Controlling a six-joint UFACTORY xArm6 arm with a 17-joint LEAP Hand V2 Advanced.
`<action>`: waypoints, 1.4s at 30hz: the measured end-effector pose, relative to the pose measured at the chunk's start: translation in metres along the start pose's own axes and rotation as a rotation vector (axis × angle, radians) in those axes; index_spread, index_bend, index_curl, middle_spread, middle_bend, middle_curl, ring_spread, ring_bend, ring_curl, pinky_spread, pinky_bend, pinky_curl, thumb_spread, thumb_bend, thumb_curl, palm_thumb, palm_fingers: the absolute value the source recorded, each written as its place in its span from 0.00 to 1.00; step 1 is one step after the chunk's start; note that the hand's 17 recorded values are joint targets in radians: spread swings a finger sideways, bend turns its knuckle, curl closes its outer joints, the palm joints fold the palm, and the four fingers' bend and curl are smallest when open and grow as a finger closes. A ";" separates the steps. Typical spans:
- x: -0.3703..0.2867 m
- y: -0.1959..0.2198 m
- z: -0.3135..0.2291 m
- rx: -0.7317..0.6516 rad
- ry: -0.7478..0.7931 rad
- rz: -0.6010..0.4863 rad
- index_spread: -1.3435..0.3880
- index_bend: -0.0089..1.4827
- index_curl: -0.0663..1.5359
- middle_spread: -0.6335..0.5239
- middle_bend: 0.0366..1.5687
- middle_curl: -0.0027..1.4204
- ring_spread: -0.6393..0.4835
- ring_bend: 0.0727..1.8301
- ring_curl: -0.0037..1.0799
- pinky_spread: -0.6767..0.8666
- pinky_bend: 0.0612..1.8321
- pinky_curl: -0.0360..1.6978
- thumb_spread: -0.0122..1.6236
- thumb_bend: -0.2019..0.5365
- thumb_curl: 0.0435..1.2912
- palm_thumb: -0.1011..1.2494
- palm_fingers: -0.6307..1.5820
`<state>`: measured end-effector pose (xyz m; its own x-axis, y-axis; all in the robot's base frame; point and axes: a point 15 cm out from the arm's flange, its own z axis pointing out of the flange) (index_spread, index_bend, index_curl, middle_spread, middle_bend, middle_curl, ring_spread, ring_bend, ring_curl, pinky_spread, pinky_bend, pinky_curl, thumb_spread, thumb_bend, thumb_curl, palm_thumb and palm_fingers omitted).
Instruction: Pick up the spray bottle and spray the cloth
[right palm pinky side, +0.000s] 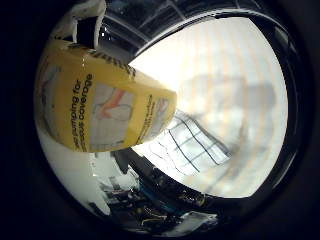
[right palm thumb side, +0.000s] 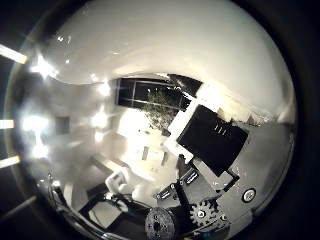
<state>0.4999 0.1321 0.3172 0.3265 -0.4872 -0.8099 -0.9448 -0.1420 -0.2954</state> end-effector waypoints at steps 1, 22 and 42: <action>-0.005 -0.002 0.000 -0.021 0.025 -0.009 0.67 0.81 0.48 0.49 0.87 0.43 0.43 0.80 0.56 0.33 0.54 0.79 0.63 0.25 0.47 0.89 0.82; -0.055 0.022 0.034 -0.492 0.588 -0.223 0.67 0.81 0.47 0.49 0.87 0.42 0.43 0.80 0.55 0.32 0.52 0.83 0.62 0.26 0.50 0.89 0.82; -0.031 0.057 0.104 -0.878 1.095 -0.318 0.67 0.81 0.47 0.49 0.87 0.43 0.43 0.80 0.55 0.31 0.52 0.84 0.62 0.25 0.51 0.86 0.83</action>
<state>0.4385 0.2285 0.2731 0.7182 -0.6820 0.1381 -0.6808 -0.6476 0.3421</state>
